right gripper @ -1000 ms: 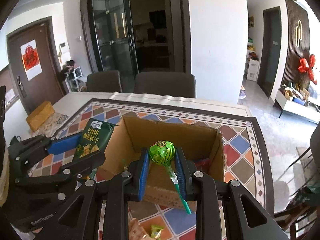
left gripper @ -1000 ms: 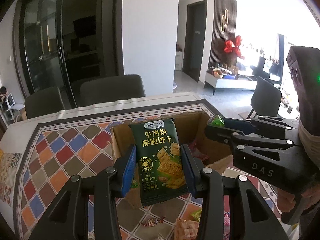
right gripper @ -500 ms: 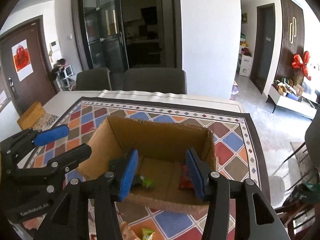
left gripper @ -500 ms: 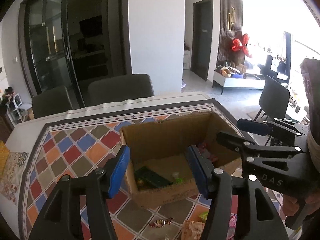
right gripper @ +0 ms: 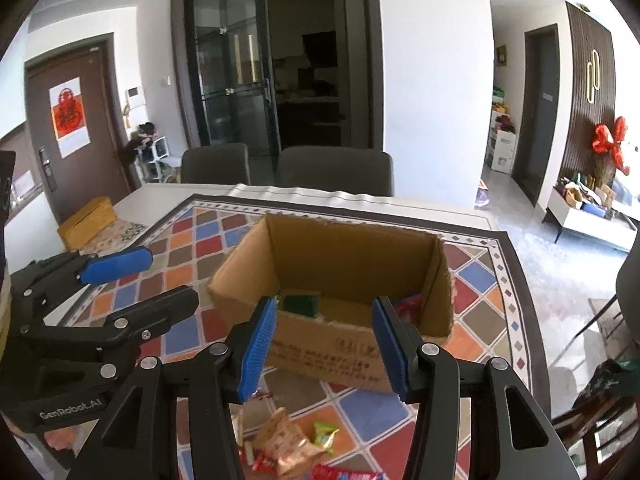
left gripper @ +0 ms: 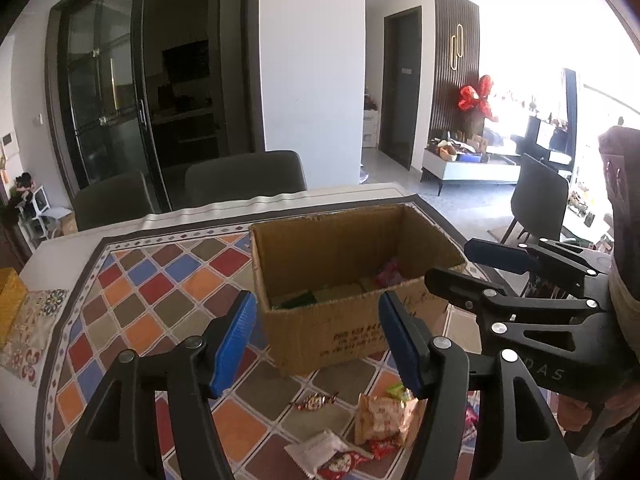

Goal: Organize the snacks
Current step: 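Move both tools back toward the wrapped biscuits beside the box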

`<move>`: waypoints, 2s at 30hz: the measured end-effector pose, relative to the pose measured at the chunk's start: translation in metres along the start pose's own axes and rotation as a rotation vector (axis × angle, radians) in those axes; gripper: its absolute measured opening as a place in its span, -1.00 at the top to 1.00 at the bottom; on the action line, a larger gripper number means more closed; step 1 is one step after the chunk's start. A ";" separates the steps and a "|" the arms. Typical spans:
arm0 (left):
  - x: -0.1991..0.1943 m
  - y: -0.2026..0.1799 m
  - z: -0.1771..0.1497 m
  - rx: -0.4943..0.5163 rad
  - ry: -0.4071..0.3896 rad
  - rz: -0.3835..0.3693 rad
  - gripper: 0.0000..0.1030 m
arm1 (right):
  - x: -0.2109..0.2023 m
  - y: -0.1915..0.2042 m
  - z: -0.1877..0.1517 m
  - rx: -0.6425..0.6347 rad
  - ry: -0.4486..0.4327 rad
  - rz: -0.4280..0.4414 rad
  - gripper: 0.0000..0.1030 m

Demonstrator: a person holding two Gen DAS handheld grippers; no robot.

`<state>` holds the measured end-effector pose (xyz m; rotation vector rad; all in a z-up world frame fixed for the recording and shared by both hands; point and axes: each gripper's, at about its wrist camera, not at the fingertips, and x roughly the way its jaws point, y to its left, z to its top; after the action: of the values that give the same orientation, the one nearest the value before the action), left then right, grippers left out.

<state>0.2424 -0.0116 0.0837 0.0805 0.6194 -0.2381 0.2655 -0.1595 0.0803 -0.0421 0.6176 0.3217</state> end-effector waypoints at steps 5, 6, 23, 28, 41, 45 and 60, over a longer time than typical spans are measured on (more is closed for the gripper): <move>-0.011 0.001 -0.015 0.001 0.012 -0.003 -0.24 | -0.007 0.011 -0.010 -0.012 0.000 0.024 0.01; -0.013 0.001 -0.019 -0.001 0.016 -0.002 -0.24 | -0.008 0.014 -0.014 -0.015 0.008 0.031 0.01; -0.006 0.001 -0.087 -0.035 0.147 -0.016 -0.24 | 0.008 0.026 -0.070 -0.026 0.153 0.070 -0.12; 0.003 0.001 -0.105 -0.023 0.200 -0.017 -0.24 | 0.018 0.029 -0.085 -0.040 0.212 0.075 -0.17; 0.041 0.003 -0.138 -0.006 0.351 -0.061 -0.25 | 0.052 0.030 -0.115 -0.090 0.360 0.070 -0.26; 0.053 0.003 -0.143 -0.003 0.377 -0.067 -0.25 | 0.061 0.029 -0.121 -0.112 0.393 0.061 -0.26; 0.093 0.006 -0.150 0.054 0.442 -0.055 -0.25 | 0.094 0.031 -0.128 -0.243 0.451 0.026 -0.26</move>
<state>0.2323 -0.0024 -0.0922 0.1711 1.0564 -0.2933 0.2560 -0.1206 -0.0768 -0.3471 1.0236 0.4152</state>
